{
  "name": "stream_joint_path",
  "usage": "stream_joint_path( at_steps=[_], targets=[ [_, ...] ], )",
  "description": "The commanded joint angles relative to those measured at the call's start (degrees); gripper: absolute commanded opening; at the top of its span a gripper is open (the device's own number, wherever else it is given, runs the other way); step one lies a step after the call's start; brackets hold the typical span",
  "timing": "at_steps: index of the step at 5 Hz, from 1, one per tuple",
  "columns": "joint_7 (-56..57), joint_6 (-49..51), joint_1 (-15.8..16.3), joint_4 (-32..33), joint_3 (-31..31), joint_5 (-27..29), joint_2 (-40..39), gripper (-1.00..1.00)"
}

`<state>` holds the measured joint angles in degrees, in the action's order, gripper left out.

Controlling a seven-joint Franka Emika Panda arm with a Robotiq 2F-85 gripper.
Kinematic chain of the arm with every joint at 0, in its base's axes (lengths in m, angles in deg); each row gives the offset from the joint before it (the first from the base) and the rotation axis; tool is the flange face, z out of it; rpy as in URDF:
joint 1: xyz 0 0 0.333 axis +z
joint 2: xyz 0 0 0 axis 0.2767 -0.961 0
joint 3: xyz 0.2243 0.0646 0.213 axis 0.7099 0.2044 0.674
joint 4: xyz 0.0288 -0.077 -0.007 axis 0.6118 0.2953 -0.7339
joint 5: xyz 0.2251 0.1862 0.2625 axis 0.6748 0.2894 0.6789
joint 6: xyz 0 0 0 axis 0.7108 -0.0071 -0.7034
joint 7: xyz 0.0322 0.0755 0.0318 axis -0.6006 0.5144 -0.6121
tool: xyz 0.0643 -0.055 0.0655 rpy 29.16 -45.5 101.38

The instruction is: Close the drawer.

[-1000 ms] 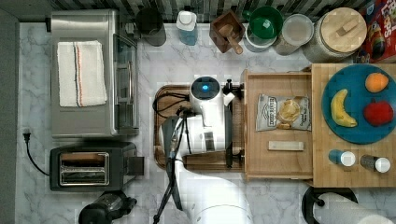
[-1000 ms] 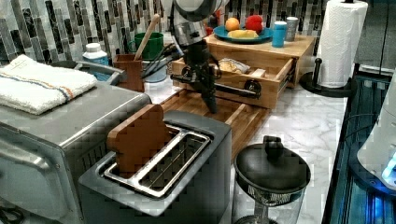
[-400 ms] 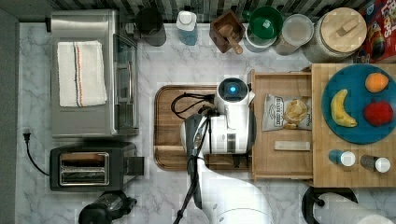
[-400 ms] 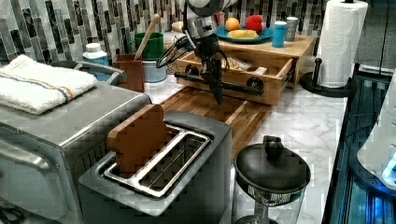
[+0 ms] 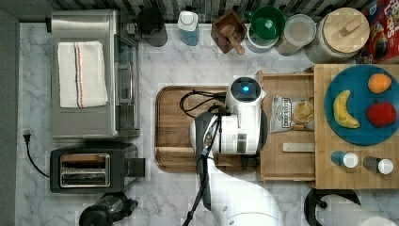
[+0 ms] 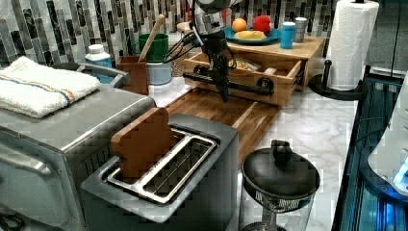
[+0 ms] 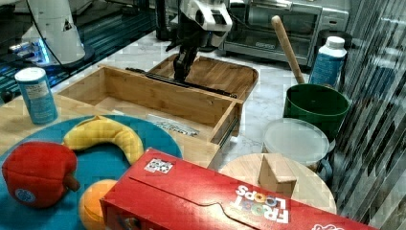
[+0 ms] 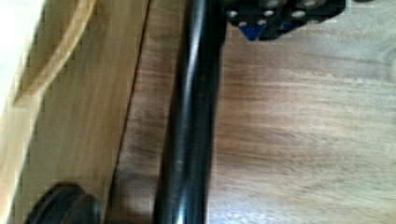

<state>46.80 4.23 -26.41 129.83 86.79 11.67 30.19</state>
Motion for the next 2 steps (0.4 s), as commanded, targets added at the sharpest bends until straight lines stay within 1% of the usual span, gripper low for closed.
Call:
stream_joint_path(
  at_steps=[1,2],
  targets=[
    [10.5,-2.5,-9.7,-9.2,-6.3,0.0,2.2,-1.00],
    [14.7,-4.3,-11.2,-11.0,-8.6,2.7,0.2,-1.00]
  ],
)
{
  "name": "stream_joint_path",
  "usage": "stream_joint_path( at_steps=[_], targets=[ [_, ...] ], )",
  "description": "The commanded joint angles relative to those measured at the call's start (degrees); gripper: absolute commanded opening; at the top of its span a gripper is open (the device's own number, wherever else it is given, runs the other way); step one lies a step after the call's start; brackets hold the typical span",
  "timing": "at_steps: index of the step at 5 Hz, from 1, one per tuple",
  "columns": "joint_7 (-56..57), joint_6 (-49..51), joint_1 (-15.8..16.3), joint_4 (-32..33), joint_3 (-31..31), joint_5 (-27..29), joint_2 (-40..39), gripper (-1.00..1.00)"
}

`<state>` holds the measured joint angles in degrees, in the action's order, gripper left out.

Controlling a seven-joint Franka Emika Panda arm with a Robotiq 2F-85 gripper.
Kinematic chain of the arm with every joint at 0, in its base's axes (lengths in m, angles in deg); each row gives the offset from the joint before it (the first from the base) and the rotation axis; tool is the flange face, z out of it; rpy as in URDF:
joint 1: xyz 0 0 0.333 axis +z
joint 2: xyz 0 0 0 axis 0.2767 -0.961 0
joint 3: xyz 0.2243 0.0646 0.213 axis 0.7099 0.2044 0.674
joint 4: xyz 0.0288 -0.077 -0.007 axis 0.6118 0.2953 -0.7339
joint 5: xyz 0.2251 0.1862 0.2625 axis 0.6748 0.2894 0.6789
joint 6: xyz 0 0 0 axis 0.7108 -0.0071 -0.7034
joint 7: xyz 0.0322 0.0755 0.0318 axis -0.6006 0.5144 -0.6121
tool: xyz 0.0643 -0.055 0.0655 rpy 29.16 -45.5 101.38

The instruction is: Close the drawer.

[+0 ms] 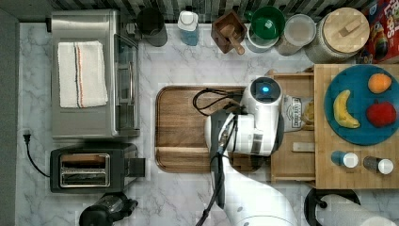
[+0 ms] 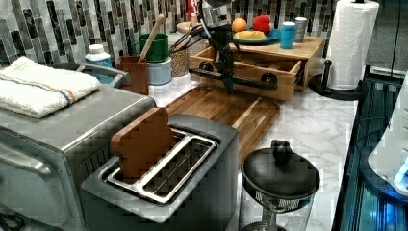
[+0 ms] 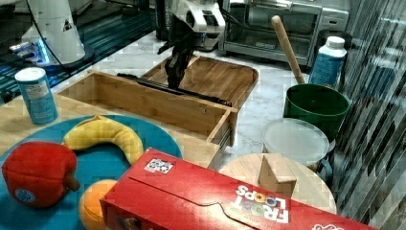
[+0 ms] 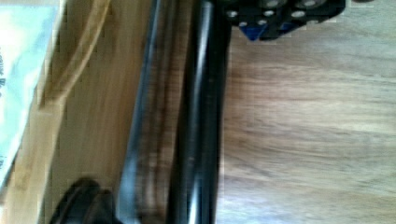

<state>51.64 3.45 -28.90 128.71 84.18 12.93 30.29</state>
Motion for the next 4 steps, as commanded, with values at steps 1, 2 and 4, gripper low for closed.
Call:
stream_joint_path(
  at_steps=[1,2,4],
  targets=[
    [14.0,-2.8,-9.7,-12.6,-8.5,2.3,-1.0,-1.00],
    [17.2,-3.2,-8.7,-14.4,-12.5,1.9,-1.5,-1.00],
    [21.4,-3.9,-11.4,-19.9,-13.8,1.5,-4.4,-1.00]
  ],
)
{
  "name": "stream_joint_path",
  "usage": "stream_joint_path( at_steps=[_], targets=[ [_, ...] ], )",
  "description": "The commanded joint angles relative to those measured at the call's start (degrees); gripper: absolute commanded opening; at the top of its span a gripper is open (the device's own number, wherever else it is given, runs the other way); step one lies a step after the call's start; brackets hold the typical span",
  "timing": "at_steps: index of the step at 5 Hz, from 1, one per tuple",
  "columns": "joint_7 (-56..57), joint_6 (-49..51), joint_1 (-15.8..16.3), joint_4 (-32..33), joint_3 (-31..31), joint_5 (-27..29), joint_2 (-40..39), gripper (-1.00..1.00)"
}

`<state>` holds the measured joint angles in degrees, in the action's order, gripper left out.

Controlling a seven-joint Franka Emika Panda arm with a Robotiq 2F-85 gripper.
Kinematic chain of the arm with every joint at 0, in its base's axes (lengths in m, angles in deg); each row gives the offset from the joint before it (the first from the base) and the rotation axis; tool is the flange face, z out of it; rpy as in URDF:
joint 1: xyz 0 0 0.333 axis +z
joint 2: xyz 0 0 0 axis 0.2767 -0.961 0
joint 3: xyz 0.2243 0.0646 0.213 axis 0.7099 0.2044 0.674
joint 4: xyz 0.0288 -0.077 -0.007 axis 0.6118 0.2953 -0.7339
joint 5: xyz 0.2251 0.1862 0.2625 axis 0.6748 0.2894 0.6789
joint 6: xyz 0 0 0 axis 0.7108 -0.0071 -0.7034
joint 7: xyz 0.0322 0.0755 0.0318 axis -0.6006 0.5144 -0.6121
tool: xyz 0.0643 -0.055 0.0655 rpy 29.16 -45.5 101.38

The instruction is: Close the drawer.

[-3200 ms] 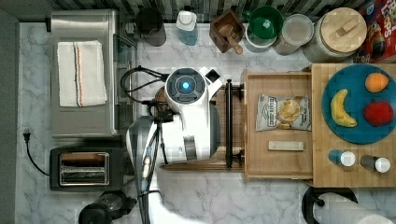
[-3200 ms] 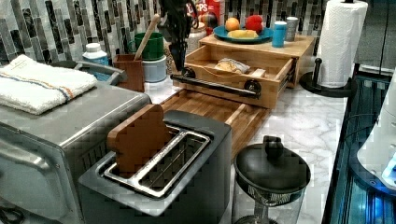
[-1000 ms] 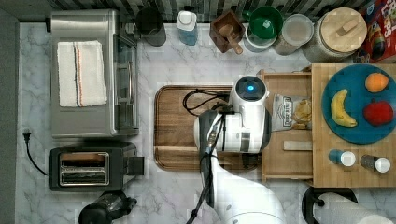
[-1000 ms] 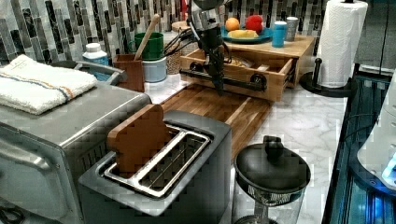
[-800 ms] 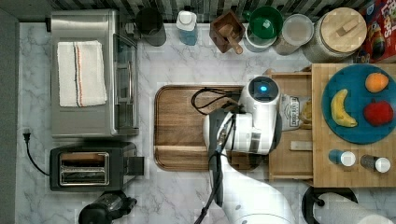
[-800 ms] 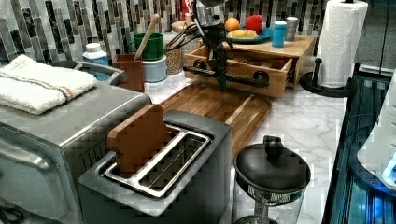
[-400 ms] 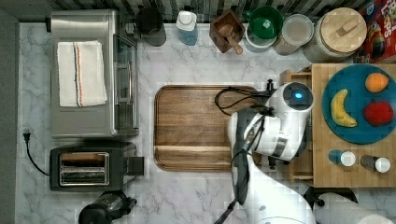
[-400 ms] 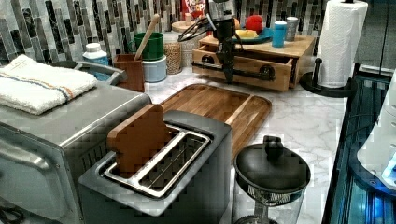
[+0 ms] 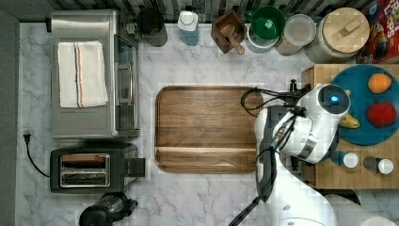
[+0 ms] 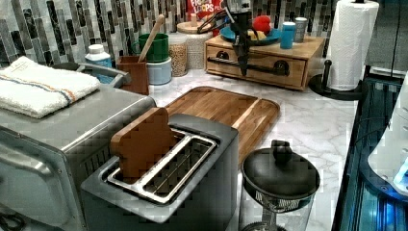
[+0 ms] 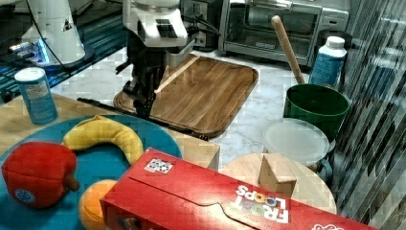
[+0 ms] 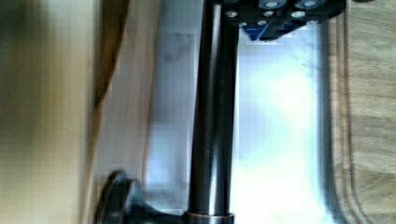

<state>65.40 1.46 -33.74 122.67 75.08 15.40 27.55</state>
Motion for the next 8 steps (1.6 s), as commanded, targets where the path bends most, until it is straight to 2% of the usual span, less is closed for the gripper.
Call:
stream_joint_path(
  at_steps=[1,8],
  targets=[
    [7.6,-0.3,-6.6,-16.1,-5.0,-1.9,-2.5,-1.00],
    [7.7,-0.3,-6.6,-16.1,-5.1,-1.9,-2.5,-1.00]
  ],
)
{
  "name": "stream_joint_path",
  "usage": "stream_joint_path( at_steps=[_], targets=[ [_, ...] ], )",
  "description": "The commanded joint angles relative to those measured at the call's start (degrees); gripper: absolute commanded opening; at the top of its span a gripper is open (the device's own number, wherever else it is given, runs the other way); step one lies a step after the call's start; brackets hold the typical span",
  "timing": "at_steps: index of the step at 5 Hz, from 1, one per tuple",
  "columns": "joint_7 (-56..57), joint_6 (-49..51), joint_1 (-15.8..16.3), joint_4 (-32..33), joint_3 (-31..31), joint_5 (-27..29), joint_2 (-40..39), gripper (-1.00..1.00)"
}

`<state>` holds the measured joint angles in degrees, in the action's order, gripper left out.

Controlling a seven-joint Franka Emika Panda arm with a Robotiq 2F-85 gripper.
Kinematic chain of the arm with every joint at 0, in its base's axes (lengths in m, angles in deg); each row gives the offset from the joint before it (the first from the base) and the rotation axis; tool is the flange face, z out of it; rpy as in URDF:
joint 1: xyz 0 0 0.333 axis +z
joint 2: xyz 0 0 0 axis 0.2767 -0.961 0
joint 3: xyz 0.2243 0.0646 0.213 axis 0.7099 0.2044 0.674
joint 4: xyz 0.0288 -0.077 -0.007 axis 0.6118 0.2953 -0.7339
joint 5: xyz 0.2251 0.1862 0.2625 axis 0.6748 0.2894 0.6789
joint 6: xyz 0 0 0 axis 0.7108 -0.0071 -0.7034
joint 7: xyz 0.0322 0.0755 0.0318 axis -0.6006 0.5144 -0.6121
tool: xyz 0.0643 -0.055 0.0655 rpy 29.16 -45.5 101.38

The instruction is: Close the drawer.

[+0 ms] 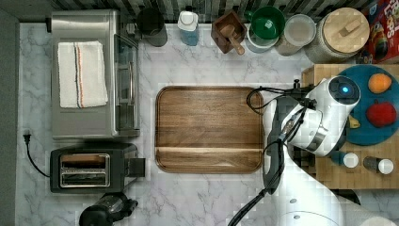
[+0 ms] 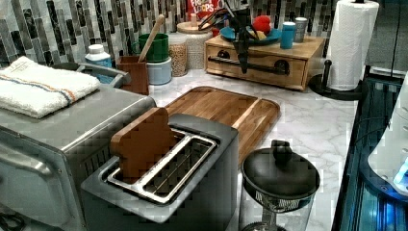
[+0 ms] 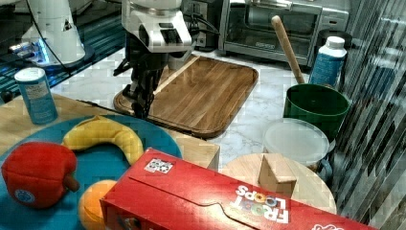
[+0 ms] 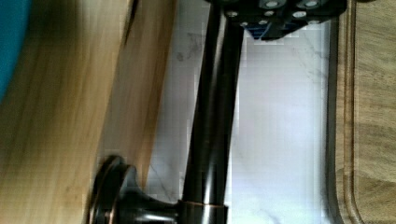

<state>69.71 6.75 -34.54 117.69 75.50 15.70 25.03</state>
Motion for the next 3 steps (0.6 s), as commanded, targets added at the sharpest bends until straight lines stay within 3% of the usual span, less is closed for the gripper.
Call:
stream_joint_path(
  at_steps=[1,2,3],
  targets=[
    [2.9,-5.6,-7.0,-11.1,-4.1,-2.9,0.1,-1.00],
    [3.7,-5.6,-4.8,-11.1,-6.6,-1.6,-0.1,-1.00],
    [3.2,-5.6,-6.2,-11.1,-5.0,-2.4,0.0,-1.00]
  ],
)
